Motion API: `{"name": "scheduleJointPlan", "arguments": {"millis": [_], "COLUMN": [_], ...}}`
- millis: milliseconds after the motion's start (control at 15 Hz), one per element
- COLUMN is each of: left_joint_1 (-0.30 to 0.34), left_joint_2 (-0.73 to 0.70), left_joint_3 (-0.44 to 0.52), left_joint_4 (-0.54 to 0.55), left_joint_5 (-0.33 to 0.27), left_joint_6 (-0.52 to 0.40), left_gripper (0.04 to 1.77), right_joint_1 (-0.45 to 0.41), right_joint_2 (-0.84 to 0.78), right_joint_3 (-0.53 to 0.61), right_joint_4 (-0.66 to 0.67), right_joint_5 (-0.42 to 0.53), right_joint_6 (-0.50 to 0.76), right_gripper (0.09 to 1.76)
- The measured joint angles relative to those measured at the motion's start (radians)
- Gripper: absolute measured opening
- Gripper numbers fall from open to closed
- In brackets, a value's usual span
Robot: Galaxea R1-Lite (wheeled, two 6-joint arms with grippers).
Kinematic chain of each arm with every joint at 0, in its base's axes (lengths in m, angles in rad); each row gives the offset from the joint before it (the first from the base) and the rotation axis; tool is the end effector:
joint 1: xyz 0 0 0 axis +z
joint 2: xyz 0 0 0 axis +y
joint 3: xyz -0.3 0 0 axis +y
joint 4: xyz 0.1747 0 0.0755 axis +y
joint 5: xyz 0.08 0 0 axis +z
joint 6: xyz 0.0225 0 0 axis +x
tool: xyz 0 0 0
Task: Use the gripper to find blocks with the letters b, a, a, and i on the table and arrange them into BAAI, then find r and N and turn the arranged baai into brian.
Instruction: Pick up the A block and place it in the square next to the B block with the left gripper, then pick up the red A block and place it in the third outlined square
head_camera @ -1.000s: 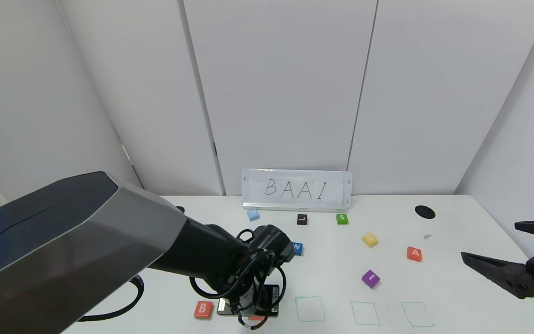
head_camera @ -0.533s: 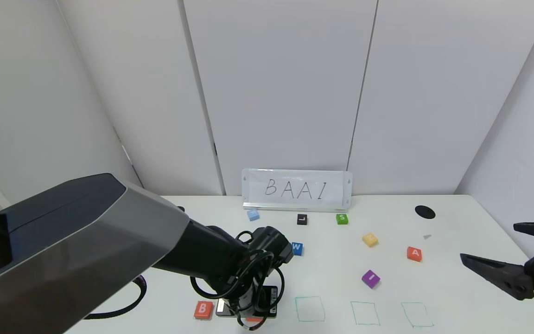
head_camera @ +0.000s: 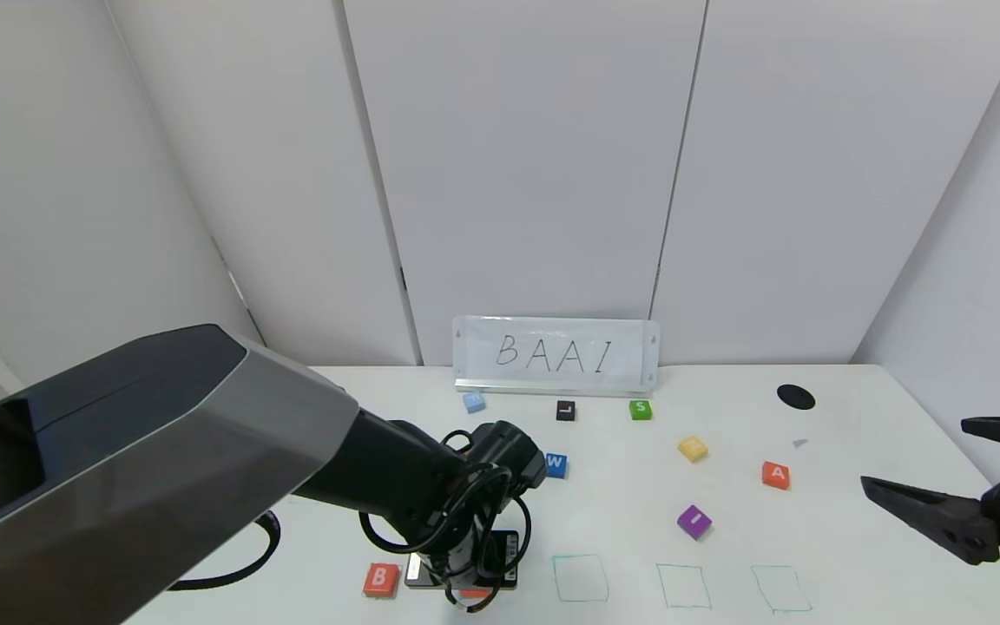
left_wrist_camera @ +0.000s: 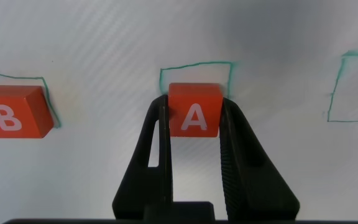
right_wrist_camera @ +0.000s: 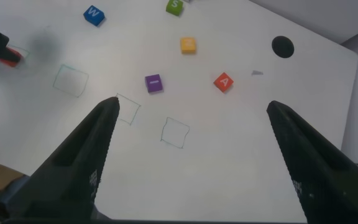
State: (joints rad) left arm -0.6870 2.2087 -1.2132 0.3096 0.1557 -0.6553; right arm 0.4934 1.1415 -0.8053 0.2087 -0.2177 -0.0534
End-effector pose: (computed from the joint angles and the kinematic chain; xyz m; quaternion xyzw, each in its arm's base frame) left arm 0.2836 -0.2281 0.0369 -0.0116 0.5918 -0.0192 0.8058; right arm 0.1363 0.0678 0.2336 -0.1191 0.2486 0.1390 0.9511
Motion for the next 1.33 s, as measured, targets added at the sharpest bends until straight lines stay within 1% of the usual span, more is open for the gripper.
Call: {"name": "scheduleJointPlan", "arguments": {"millis": [533, 600, 667, 800, 933, 1067, 1200, 1267, 1333], "left_joint_1": [0.000, 0.000, 0.000, 0.000, 0.000, 0.000, -0.001, -0.002, 0.000], "left_joint_2": [0.005, 0.005, 0.005, 0.005, 0.002, -0.016, -0.067, -0.099, -0.136], "left_joint_3": [-0.001, -0.001, -0.002, -0.002, -0.001, -0.001, 0.001, 0.006, 0.010], "left_joint_4": [-0.013, -0.015, -0.015, -0.014, -0.013, -0.004, 0.000, 0.000, 0.000], "left_joint_5": [0.003, 0.002, 0.002, 0.002, 0.010, 0.020, 0.018, 0.011, -0.008], "left_joint_6": [0.002, 0.002, 0.002, 0.003, 0.003, 0.003, 0.003, 0.001, 0.001], "left_gripper": [0.50, 0.58, 0.74, 0.96, 1.13, 1.26, 1.37, 1.41, 1.44], "right_joint_1": [0.000, 0.000, 0.000, 0.000, 0.001, 0.002, 0.002, 0.002, 0.001], "right_joint_2": [0.001, 0.001, 0.001, 0.001, 0.001, 0.001, 0.001, 0.001, 0.001], "right_joint_3": [0.001, 0.001, 0.001, 0.001, 0.003, 0.003, 0.003, 0.003, 0.003], "right_joint_4": [0.000, 0.000, 0.000, 0.000, 0.000, 0.000, 0.000, 0.000, 0.000], "right_joint_5": [0.000, 0.000, 0.000, 0.000, 0.000, 0.000, 0.000, 0.000, 0.000], "right_joint_6": [0.000, 0.000, 0.000, 0.000, 0.000, 0.000, 0.000, 0.000, 0.000], "right_gripper": [1.71, 1.71, 1.71, 1.71, 1.71, 1.71, 1.71, 1.71, 1.71]}}
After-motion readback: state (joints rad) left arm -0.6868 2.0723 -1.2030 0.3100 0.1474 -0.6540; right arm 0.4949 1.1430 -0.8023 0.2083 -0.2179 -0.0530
